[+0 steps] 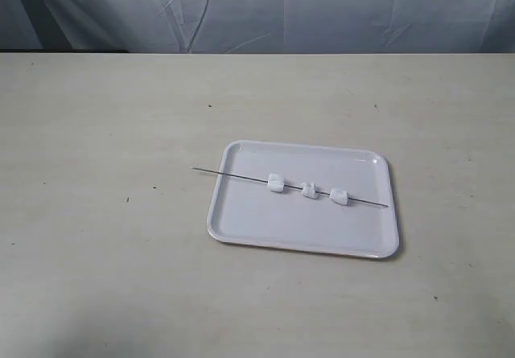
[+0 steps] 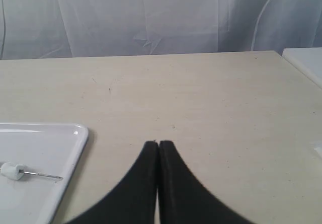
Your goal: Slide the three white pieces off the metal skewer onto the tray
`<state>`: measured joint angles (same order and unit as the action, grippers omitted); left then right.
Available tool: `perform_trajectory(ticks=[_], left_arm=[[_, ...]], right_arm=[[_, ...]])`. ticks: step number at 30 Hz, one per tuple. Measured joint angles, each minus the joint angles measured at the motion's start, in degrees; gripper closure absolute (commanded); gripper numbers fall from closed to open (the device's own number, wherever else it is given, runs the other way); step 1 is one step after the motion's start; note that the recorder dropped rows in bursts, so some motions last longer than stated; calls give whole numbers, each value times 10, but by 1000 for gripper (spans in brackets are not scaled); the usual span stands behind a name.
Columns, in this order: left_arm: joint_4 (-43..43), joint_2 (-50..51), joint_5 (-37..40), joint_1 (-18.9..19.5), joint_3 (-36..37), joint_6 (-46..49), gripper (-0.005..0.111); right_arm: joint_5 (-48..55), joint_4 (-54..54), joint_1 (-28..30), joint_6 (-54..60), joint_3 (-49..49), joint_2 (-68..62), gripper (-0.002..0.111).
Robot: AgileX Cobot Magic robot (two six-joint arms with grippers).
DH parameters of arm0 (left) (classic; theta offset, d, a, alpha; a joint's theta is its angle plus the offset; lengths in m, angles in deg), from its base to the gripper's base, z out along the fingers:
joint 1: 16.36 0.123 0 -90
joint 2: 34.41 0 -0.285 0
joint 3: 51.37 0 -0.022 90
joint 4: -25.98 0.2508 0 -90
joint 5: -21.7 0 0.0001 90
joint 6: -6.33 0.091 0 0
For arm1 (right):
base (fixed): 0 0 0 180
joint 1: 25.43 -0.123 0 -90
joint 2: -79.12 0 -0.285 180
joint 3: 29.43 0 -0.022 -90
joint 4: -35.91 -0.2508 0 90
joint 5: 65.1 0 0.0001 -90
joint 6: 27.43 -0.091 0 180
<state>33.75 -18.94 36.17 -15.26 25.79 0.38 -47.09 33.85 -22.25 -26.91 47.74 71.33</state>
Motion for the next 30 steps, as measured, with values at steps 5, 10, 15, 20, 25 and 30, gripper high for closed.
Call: perform_trajectory(ticks=[5, 10, 15, 20, 25, 30], left_arm=[[0, 0, 0, 0, 0, 0, 53], [11, 0, -2, 0, 0, 4, 53], [69, 0, -68, 0, 0, 15, 53], [-8, 0, -166, 0, 0, -5, 53], [-35, 0, -209, 0, 0, -22, 53], [-48, 0, -214, 0, 0, -39, 53]], right_arm=[[0, 0, 0, 0, 0, 0, 109], [0, 0, 0, 0, 0, 0, 109], [0, 0, 0, 1, 0, 0, 109], [0, 0, 0, 1, 0, 0, 109], [0, 0, 0, 1, 0, 0, 109], [0, 0, 0, 1, 0, 0, 109]])
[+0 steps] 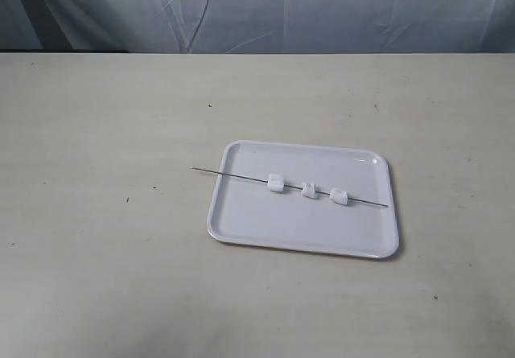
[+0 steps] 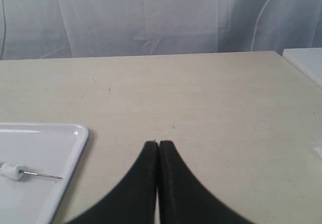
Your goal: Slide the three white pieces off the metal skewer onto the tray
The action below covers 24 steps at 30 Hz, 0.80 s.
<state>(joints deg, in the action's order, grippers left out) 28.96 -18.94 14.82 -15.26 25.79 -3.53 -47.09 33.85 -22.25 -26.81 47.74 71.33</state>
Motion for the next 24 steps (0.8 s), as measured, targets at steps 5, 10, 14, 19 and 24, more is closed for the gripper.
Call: perform_trajectory(ticks=[5, 10, 14, 19, 24], left_arm=[[-30, 0, 0, 0, 0, -13, 53], [-43, 0, -5, 0, 0, -18, 54], [-58, 0, -12, 0, -9, -22, 54], [-73, 0, -83, 0, -22, -96, 54], [42, 0, -74, 0, -55, -140, 78]], right_arm=[[0, 0, 0, 0, 0, 0, 109], [0, 0, 0, -1, 0, 0, 109], [0, 0, 0, -1, 0, 0, 109], [0, 0, 0, -1, 0, 0, 109], [0, 0, 0, -1, 0, 0, 109]])
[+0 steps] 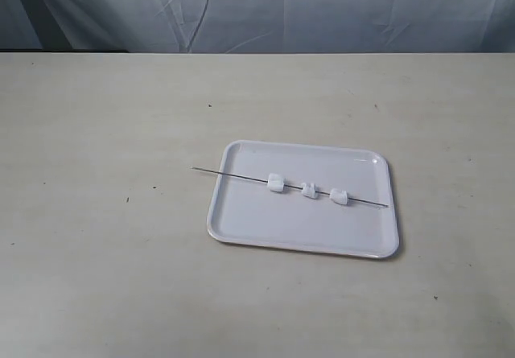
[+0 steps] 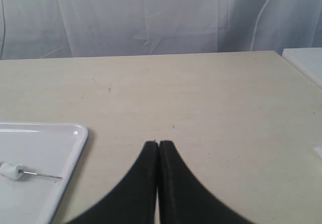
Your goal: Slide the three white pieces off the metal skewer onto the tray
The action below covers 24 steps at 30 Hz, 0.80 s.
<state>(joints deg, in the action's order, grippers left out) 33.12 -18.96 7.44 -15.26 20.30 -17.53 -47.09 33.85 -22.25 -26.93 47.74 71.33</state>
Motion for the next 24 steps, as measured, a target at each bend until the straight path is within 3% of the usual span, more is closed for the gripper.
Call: perform_trajectory(ticks=[5, 16, 20, 24], left_arm=[[82, 21, 118, 0, -27, -33, 106], [175, 198, 125, -1, -78, -37, 107], [208, 283, 120, -40, -108, -39, 107], [308, 406, 96, -112, -158, -40, 107]], right_arm=[[0, 0, 0, 0, 0, 0, 109], [-1, 8, 0, 1, 0, 0, 109], [-22, 34, 0, 1, 0, 0, 109], [-80, 39, 0, 1, 0, -1, 109]])
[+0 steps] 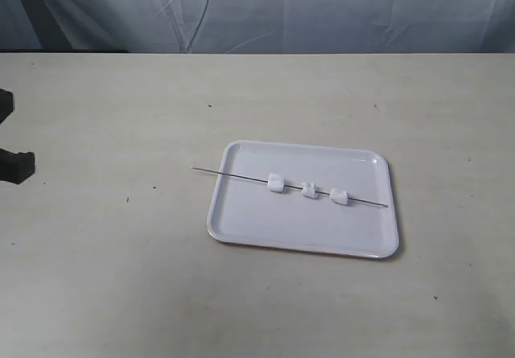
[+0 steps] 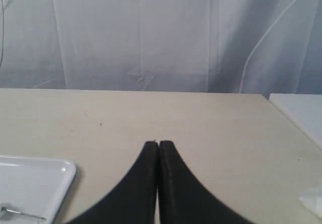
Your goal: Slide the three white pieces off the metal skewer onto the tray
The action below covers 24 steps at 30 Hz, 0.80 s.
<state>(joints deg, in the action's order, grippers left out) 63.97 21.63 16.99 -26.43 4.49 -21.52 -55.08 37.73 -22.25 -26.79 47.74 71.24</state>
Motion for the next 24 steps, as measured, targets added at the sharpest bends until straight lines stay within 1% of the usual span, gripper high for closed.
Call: perform_trajectory(ticks=[1, 4, 6, 9, 11, 12, 13, 14, 15, 17, 20, 22, 24], left_arm=[[13, 36, -4, -12, -15, 0, 107], [40, 107, -12, -14, -50, 0, 107], [45, 168, -19, -14, -79, -6, 107], [54, 224, -61, -14, -95, -12, 107], [72, 254, -96, -15, -101, -21, 107], [119, 284, -124, -15, -107, -44, 107], [151, 299, -137, -15, -112, -61, 107], [213, 328, -155, -15, -121, -92, 107], [243, 344, -162, -15, -127, -105, 107], [282, 370, -172, -18, -137, -120, 107], [315, 402, -190, -19, -156, -128, 107], [341, 423, -221, -19, -176, -141, 107], [383, 440, -251, -19, -201, -194, 107]], right_arm=[[-21, 1, 0, 0, 0, 0, 109], [-75, 1, 0, -2, 0, 1, 109], [-127, -42, 0, -36, 0, 1, 109], [-137, -125, 0, -85, 0, 1, 109], [-137, -158, 0, -94, 0, 1, 109], [-135, -170, 0, -97, 0, 1, 109], [-129, -174, 0, -97, 0, 1, 109], [-111, -178, 0, -98, 0, 1, 109], [-100, -180, 0, -98, 0, 1, 109], [-77, -183, 0, -99, 0, 1, 109], [-48, -184, 0, -99, 0, 0, 109], [-37, -184, 0, -99, 0, 0, 109], [-31, -185, 0, -99, 0, 0, 109]])
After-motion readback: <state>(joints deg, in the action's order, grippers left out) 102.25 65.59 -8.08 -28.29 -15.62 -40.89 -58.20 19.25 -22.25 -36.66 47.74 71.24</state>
